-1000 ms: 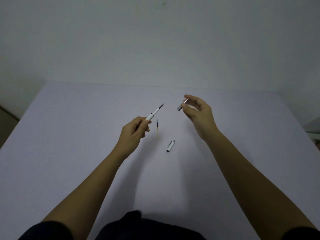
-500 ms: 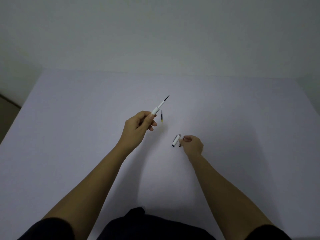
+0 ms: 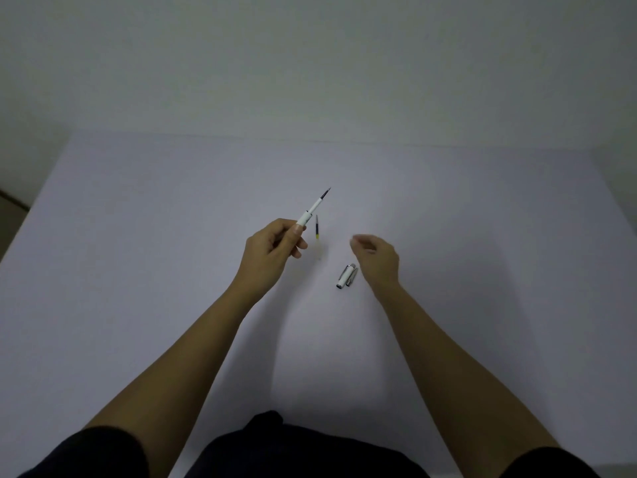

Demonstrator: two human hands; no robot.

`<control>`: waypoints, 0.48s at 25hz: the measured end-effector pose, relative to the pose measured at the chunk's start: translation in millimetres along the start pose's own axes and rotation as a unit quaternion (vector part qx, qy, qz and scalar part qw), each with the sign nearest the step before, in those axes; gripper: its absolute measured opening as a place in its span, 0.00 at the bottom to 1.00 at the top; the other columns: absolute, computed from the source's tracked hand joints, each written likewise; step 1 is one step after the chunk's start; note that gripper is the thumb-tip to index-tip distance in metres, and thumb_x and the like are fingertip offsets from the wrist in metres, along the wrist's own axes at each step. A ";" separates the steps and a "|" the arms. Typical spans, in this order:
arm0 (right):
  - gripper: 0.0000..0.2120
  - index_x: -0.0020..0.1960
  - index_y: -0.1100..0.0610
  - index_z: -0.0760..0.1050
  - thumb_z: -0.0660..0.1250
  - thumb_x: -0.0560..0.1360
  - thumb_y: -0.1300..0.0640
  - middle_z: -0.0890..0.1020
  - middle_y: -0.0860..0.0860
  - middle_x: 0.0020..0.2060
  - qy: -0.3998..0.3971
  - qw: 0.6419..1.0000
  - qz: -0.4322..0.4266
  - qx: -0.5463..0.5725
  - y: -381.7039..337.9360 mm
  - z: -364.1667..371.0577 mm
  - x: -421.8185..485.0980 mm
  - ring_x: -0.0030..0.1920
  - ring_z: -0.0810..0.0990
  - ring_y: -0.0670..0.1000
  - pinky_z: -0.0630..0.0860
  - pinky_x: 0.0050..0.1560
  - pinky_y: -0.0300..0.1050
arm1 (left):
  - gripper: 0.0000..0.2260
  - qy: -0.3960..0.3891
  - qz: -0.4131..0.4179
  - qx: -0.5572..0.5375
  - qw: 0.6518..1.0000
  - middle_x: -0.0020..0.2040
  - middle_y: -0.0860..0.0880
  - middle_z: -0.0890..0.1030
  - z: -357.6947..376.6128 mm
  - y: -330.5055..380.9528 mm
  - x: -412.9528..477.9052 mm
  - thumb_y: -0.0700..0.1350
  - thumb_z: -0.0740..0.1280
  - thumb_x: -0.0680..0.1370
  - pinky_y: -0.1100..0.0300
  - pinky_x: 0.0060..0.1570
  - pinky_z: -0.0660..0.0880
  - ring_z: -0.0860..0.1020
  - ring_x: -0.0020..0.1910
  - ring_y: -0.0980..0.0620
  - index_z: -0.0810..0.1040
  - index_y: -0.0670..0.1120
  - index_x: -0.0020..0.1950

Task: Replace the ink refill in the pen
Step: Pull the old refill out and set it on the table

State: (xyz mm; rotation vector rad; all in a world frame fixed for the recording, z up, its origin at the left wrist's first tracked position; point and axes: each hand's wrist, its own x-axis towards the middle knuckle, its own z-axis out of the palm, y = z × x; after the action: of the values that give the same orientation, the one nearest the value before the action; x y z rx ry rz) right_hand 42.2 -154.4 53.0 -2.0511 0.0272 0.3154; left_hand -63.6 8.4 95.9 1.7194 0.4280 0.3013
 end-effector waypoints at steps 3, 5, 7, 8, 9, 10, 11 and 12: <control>0.05 0.46 0.46 0.82 0.67 0.74 0.51 0.84 0.43 0.41 -0.150 0.979 -0.086 0.106 -53.5 -0.7 -1.1 0.46 0.83 0.46 0.80 0.54 0.44 | 0.08 0.003 0.002 0.013 1.000 0.38 0.53 0.82 3.9 3.6 5.4 0.49 0.61 0.80 0.59 0.43 0.79 0.79 0.34 0.59 0.79 0.51 0.48; 0.05 0.47 0.46 0.82 0.68 0.74 0.53 0.84 0.40 0.43 -0.208 0.958 -0.117 0.157 -74.4 2.6 -2.5 0.47 0.83 0.42 0.79 0.50 0.36 | 0.08 0.002 -0.001 0.022 1.000 0.38 0.53 0.83 6.5 2.1 7.1 0.50 0.61 0.80 0.60 0.43 0.79 0.79 0.34 0.59 0.79 0.50 0.49; 0.05 0.48 0.49 0.82 0.69 0.74 0.55 0.85 0.42 0.43 -0.203 0.955 -0.122 0.179 -83.6 4.2 -0.7 0.46 0.83 0.41 0.78 0.48 0.34 | 0.07 -0.005 -0.002 0.031 1.000 0.39 0.54 0.83 8.6 -0.9 4.9 0.50 0.61 0.79 0.63 0.42 0.79 0.80 0.35 0.60 0.78 0.53 0.48; 0.05 0.48 0.50 0.82 0.69 0.74 0.56 0.84 0.43 0.42 -0.196 0.955 -0.118 0.186 -86.1 5.1 1.9 0.44 0.83 0.40 0.79 0.48 0.35 | 0.06 -0.010 -0.004 0.038 0.999 0.39 0.54 0.83 9.0 -3.1 3.0 0.50 0.62 0.79 0.62 0.43 0.79 0.81 0.35 0.60 0.78 0.53 0.47; 0.05 0.49 0.51 0.81 0.68 0.74 0.56 0.84 0.45 0.41 -0.190 0.954 -0.108 0.203 -88.7 5.2 5.2 0.43 0.83 0.39 0.79 0.46 0.34 | 0.06 -0.016 -0.010 0.047 0.999 0.39 0.54 0.84 9.2 -6.4 1.0 0.50 0.62 0.79 0.60 0.45 0.79 0.82 0.36 0.59 0.78 0.53 0.47; 0.05 0.49 0.52 0.81 0.68 0.75 0.56 0.83 0.46 0.40 -0.179 0.953 -0.096 0.226 -90.8 5.0 10.1 0.41 0.83 0.40 0.79 0.44 0.33 | 0.06 -0.023 -0.019 0.056 0.998 0.40 0.55 0.84 8.8 -10.9 -1.2 0.50 0.62 0.79 0.58 0.46 0.79 0.82 0.37 0.58 0.78 0.52 0.47; 0.05 0.50 0.53 0.81 0.68 0.75 0.57 0.83 0.47 0.40 -0.159 0.952 -0.084 0.246 -91.8 4.0 16.4 0.41 0.82 0.40 0.78 0.42 0.32 | 0.06 -0.029 -0.030 0.064 0.997 0.40 0.55 0.84 8.0 -15.8 -3.7 0.50 0.63 0.79 0.57 0.47 0.79 0.82 0.38 0.58 0.78 0.51 0.47; 0.06 0.51 0.54 0.80 0.68 0.75 0.57 0.83 0.49 0.41 -0.134 0.955 -0.074 0.254 -90.8 2.8 23.7 0.42 0.82 0.42 0.78 0.42 0.32 | 0.06 -0.032 -0.040 0.071 0.996 0.40 0.55 0.84 7.1 -20.0 -5.9 0.50 0.63 0.79 0.56 0.48 0.79 0.83 0.38 0.58 0.78 0.50 0.47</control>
State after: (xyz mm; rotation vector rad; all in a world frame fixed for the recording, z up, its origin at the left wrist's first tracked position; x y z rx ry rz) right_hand 78.2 -105.4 124.5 -1.4795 -0.1933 0.4395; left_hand -68.2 2.6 75.2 1.8398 0.4779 0.1606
